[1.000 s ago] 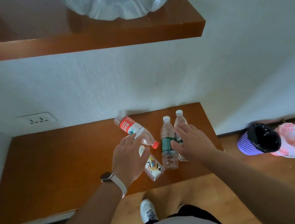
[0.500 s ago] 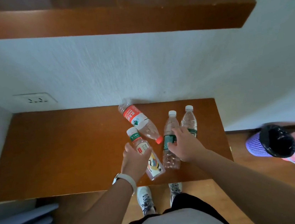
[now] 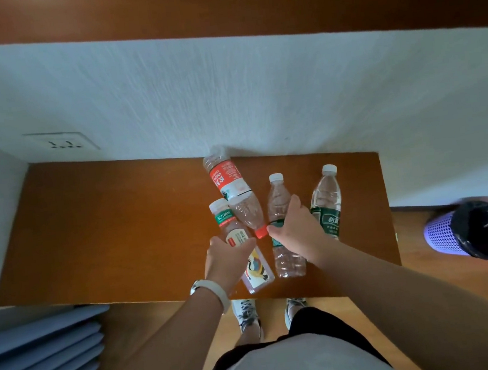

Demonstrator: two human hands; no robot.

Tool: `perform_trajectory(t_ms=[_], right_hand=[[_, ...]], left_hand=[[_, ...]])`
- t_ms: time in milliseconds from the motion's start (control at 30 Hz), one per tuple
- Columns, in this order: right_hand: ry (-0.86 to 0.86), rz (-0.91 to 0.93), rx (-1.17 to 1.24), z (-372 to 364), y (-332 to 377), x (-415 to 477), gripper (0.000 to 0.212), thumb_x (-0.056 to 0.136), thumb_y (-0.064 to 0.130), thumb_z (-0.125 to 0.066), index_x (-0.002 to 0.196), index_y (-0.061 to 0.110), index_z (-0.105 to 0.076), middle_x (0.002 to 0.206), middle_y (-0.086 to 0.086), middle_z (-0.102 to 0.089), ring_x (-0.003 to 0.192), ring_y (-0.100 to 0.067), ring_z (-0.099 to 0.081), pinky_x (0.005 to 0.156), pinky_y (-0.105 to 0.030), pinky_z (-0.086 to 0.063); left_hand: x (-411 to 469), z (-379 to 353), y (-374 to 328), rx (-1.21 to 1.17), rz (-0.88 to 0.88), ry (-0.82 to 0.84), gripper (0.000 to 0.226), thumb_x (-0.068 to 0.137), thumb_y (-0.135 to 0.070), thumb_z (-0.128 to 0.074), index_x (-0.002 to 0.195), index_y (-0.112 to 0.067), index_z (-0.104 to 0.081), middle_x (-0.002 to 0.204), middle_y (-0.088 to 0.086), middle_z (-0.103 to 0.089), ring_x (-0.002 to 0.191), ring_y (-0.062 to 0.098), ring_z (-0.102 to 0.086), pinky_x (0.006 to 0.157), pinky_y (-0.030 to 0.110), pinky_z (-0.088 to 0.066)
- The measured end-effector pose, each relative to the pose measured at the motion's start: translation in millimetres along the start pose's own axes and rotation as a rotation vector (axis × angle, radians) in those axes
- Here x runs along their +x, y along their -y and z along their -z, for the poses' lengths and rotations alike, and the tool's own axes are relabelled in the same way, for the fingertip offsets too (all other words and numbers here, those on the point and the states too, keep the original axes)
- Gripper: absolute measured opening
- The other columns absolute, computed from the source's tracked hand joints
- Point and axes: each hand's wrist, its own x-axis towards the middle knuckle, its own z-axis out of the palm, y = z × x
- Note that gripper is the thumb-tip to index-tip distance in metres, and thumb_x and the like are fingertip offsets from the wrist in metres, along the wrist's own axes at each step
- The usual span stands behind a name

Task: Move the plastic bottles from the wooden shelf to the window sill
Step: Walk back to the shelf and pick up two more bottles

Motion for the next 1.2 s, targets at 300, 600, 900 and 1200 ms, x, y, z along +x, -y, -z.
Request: perform_trajectory(t_ms=[300,600,900,1200], right_hand=[[-0.058,0.045,0.172,4.5,-3.9,-5.7,0.085,0.072,0.043,-0.073,0.140,0.028,-0.024,0.110,-0.003,-0.055,0.079,-0.014,-0.065,0.064,-0.032,-0.061],[-0.111,0.225,0.285,19.7,14.2,-36.3,0.083,0.076,0.042,-0.076,0.141,0.036,-0.023,0.120,0.010,-0.052,0.090,-0.010,-0.063,0.073,-0.028,-0.061],[-0.037,0.435,0.373,47.7,32.9,-60.6,0.070,0.082,0.031,-0.076,0.130,0.041,-0.027,0.102,0.028,-0.044,0.083,0.000,-0.058,0.055,-0.007,-0.047],[0.106,0.688,0.331,78.8,35.9,-62.0,0.088,0.078,0.043,-0.074,0.147,0.040,-0.018,0.138,0.009,-0.048,0.110,-0.010,-0.060,0.084,-0.030,-0.059]], left_hand=[[-9.5,28.4,4.3,-0.066,-0.069,-0.101,0.051,0.083,-0.040,-0.078,0.118,-0.020,-0.047,0.100,0.002,-0.066,0.082,0.017,-0.072,0.063,0.032,-0.062],[-24.0,60.4,-0.2,-0.094,-0.250,-0.157,0.053,0.084,-0.038,-0.078,0.124,-0.026,-0.046,0.107,0.000,-0.062,0.090,0.020,-0.070,0.073,0.037,-0.063],[-67.2,76.4,-11.5,-0.163,-0.309,-0.272,0.057,0.086,-0.037,-0.077,0.131,-0.031,-0.043,0.109,-0.005,-0.063,0.092,0.016,-0.069,0.065,0.024,-0.059],[-137.6,73.0,-28.5,-0.201,-0.320,-0.477,0.062,0.086,-0.039,-0.076,0.134,-0.036,-0.038,0.118,-0.014,-0.055,0.098,0.011,-0.062,0.061,0.014,-0.049]])
